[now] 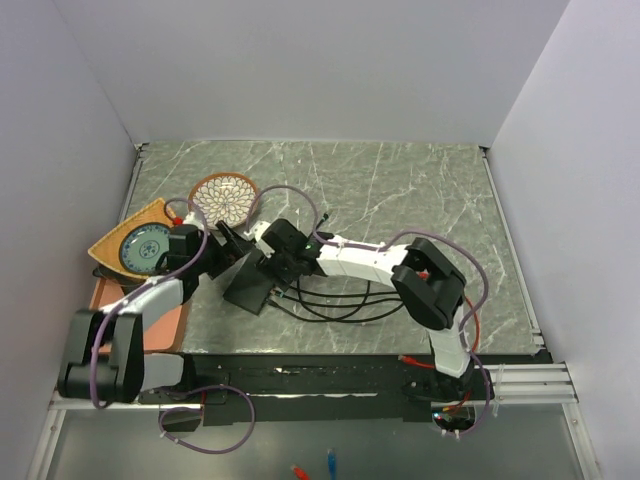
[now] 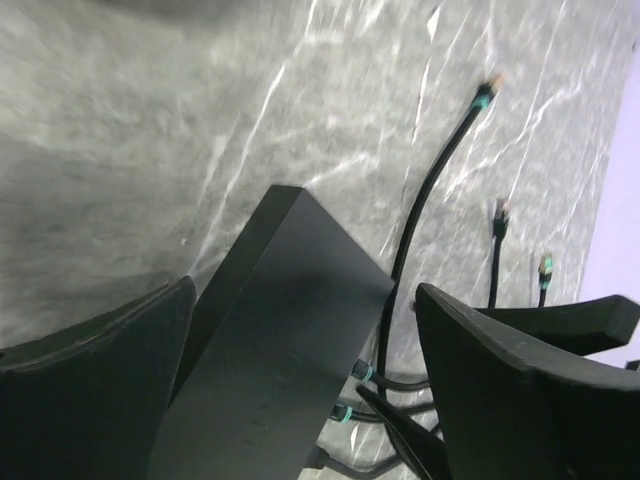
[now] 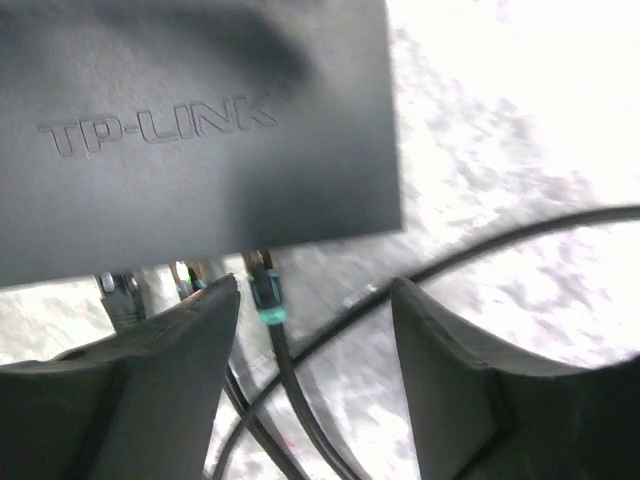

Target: Insert the plug into the switch port

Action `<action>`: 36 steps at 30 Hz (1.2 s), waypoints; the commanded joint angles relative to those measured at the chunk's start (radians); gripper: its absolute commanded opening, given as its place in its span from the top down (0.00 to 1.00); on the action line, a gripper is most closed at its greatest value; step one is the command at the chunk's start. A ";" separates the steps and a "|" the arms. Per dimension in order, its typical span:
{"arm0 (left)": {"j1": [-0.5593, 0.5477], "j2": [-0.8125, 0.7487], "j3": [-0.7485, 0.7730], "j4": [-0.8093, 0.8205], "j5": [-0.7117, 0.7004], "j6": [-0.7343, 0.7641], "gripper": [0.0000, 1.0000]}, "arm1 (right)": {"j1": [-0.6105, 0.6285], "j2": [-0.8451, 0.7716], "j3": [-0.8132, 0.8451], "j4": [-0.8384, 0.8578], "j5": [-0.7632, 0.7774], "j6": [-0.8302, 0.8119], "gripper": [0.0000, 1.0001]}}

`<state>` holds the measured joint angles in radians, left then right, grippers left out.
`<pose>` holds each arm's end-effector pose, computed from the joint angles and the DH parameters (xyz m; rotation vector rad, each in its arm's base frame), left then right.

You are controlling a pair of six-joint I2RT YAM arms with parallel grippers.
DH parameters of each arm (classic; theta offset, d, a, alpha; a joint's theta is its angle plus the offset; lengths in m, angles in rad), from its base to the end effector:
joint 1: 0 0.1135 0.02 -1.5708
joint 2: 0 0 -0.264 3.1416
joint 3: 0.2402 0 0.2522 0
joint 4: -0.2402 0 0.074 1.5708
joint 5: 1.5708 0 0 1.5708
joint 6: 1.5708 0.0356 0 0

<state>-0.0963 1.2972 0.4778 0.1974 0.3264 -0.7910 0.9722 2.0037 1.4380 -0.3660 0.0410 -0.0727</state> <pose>0.2450 -0.0351 0.1669 -0.5946 2.2085 -0.8413 0.2464 0.3586 0.1846 -1.2479 2.2015 0.3173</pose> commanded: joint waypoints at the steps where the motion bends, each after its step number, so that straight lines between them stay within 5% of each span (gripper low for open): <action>1: 0.007 -0.128 0.024 -0.082 -0.114 0.002 0.01 | -0.006 -0.144 -0.039 0.048 0.085 0.004 0.22; 7: 0.007 -0.282 0.067 -0.148 -0.138 0.047 0.04 | -0.021 -0.256 -0.083 0.053 0.160 0.043 0.01; 25: 0.007 -0.355 0.107 -0.128 0.002 0.079 0.04 | -0.364 -0.704 -0.433 0.041 0.287 0.332 0.01; 31: 0.007 -0.338 0.108 -0.116 0.017 0.088 0.04 | -0.463 -0.778 -0.495 -0.126 0.460 0.572 0.01; 36: 0.009 -0.316 0.097 -0.082 0.046 0.076 0.04 | -0.552 -0.793 -0.534 -0.229 0.438 0.775 0.01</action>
<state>-0.0917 0.9646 0.5629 0.0490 0.3271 -0.7185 0.4725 1.2400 0.9394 -0.4908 0.4355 0.4923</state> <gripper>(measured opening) 0.963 0.993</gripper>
